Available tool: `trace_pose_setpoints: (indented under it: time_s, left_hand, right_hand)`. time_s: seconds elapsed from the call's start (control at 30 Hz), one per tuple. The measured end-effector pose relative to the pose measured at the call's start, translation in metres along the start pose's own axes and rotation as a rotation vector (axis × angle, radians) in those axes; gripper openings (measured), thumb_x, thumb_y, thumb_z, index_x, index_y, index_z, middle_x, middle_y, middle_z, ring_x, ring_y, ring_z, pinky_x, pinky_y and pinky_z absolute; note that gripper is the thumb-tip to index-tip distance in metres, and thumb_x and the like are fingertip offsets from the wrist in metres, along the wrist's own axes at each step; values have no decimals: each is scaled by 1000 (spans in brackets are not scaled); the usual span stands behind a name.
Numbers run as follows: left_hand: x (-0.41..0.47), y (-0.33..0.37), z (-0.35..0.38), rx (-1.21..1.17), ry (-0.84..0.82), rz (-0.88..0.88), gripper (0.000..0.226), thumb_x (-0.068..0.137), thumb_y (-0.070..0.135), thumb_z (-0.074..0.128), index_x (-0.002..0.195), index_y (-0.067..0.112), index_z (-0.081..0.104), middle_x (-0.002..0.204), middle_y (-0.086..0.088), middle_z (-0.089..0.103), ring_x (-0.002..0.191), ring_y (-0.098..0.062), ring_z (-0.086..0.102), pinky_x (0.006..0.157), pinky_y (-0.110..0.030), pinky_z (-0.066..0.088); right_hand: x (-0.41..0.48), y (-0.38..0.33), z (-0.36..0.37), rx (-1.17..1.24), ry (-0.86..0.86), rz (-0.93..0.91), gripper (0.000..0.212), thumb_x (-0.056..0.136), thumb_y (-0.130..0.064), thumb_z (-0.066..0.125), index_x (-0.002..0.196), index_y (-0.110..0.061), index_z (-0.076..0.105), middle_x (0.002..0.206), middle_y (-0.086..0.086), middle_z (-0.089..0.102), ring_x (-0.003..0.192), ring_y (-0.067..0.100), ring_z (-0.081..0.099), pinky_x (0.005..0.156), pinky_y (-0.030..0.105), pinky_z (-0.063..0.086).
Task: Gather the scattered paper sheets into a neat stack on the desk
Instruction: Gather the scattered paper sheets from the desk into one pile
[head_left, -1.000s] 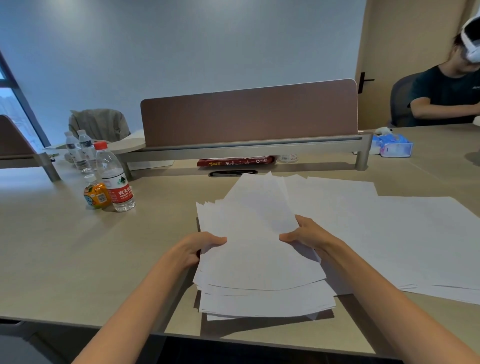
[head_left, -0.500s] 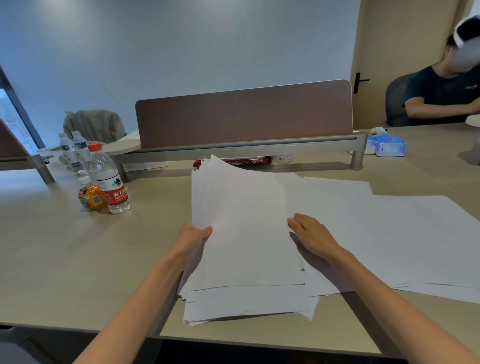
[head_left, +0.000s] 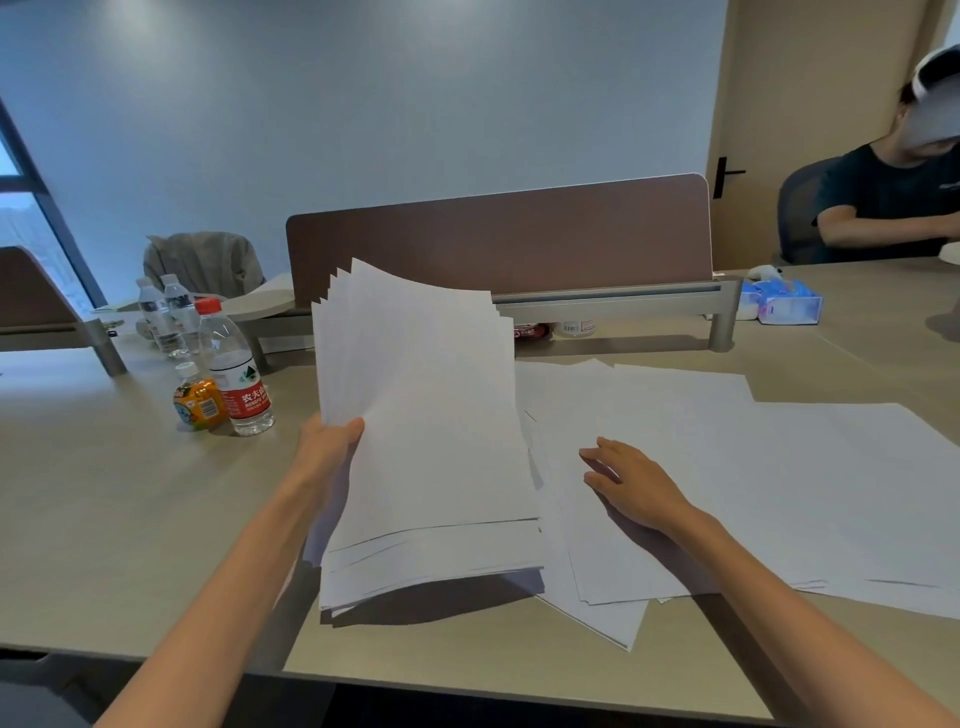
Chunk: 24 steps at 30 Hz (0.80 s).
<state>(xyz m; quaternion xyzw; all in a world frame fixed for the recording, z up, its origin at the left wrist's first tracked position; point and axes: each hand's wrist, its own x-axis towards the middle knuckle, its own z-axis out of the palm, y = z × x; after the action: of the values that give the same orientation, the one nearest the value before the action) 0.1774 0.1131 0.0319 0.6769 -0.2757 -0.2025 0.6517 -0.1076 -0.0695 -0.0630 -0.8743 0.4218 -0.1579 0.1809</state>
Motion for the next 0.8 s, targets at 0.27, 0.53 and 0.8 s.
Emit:
trace_pose_setpoints:
  time_s: [0.27, 0.53, 0.8]
  left_hand:
    - [14, 15, -3, -33, 3, -11, 43, 96, -1, 52, 138, -2, 44, 128, -15, 56, 114, -30, 54, 96, -35, 42]
    - [23, 15, 22, -73, -52, -66, 39, 95, -3, 52, 134, -6, 47, 129, -13, 57, 111, -26, 55, 95, -31, 41]
    - [33, -8, 71, -101, -209, -209, 30, 94, 2, 56, 121, -10, 57, 120, -13, 62, 111, -26, 59, 105, -35, 41]
  right_hand:
    - [8, 12, -18, 119, 266, 113, 36, 93, -21, 56, 128, -14, 55, 140, 7, 50, 126, 25, 51, 104, 36, 40]
    - [18, 43, -47, -76, 275, 398, 63, 83, -45, 66, 129, -6, 49, 133, 14, 51, 121, 31, 50, 98, 39, 40]
    - [11, 69, -64, -38, 185, 481, 63, 84, -47, 64, 129, -6, 46, 133, 13, 49, 120, 31, 49, 95, 39, 44]
